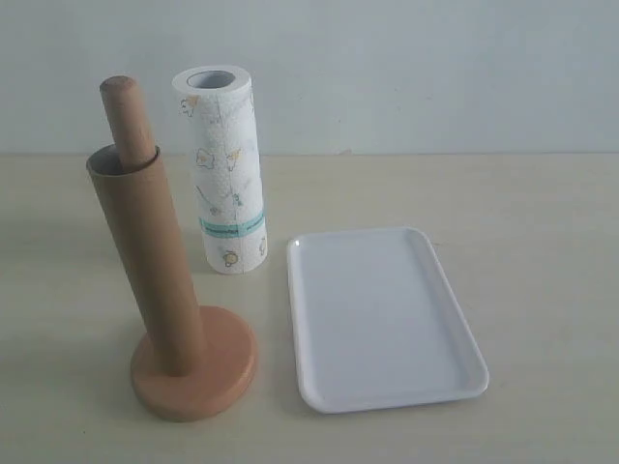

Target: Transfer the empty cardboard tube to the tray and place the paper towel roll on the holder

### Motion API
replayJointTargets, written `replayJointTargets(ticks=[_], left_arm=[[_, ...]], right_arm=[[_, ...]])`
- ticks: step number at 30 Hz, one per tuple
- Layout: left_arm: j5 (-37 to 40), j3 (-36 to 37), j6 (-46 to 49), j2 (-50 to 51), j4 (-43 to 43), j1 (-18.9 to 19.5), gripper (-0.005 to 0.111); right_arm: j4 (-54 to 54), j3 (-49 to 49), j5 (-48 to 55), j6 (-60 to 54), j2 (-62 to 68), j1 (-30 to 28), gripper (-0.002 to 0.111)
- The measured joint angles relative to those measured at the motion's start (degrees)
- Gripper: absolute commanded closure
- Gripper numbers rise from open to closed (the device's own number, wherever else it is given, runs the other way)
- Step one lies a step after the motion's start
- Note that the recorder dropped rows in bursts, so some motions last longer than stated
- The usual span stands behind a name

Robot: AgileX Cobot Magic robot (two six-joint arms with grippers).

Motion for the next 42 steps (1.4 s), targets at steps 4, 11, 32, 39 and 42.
replayJointTargets(ticks=[4,11,32,39,42], left_arm=[[0.0,0.0,0.0,0.0,0.0,0.0,0.103],[-0.2,-4.4,0.0,-0.1,-2.0,0.0,0.103],[-24.8,-20.8,-13.4,0.1,-12.6,-0.1,0.103],[-6.7,-38.2,-6.6,10.8,-8.8,-3.9,0.103],[4.3,-43.3,3.9,18.8,-13.9,-6.6,0.103]], right_arm=[[0.0,0.0,0.0,0.0,0.0,0.0,0.106],[0.0,0.0,0.0,0.0,0.0,0.0,0.106],[0.0,0.0,0.0,0.0,0.0,0.0,0.106],[0.0,0.0,0.0,0.0,0.0,0.0,0.106],[0.0,0.0,0.0,0.0,0.0,0.0,0.106]])
